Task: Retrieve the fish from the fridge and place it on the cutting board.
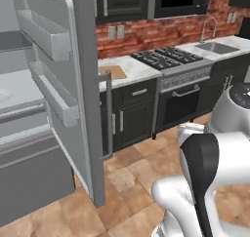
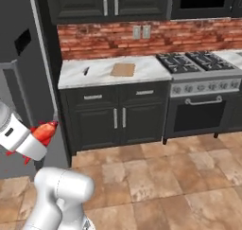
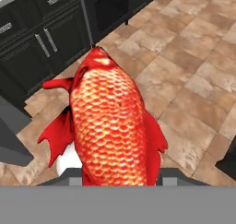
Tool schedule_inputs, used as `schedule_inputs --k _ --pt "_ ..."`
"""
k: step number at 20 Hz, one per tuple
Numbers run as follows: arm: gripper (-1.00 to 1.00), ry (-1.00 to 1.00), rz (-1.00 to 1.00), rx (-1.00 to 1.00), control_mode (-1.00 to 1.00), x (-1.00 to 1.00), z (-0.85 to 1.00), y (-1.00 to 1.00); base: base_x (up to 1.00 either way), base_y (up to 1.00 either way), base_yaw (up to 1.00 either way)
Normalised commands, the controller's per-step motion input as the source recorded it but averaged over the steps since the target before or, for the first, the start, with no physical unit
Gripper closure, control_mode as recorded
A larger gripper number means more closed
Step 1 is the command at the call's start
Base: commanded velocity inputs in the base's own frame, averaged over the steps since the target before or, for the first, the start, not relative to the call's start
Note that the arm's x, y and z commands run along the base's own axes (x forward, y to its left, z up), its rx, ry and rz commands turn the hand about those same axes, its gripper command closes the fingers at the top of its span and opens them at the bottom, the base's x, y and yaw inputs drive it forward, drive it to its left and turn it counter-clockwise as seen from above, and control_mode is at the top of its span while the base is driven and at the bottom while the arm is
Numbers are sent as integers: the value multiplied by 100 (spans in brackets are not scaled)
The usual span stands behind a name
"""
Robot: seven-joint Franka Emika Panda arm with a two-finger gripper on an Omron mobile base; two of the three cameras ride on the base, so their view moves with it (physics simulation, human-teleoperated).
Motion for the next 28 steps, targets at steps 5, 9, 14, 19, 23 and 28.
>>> schedule_inputs --k 5,9,14,19,23,28 --pt "100 0 0 0 100 0 0 0 97 -89 6" --pt "100 0 0 0 100 0 0 0 100 -53 20" --pt "100 0 0 0 100 0 0 0 100 -4 30" --pt "100 0 0 0 100 0 0 0 100 31 39" --pt "100 0 0 0 100 0 0 0 100 8 33" --pt "100 0 0 0 100 0 0 0 100 -6 10"
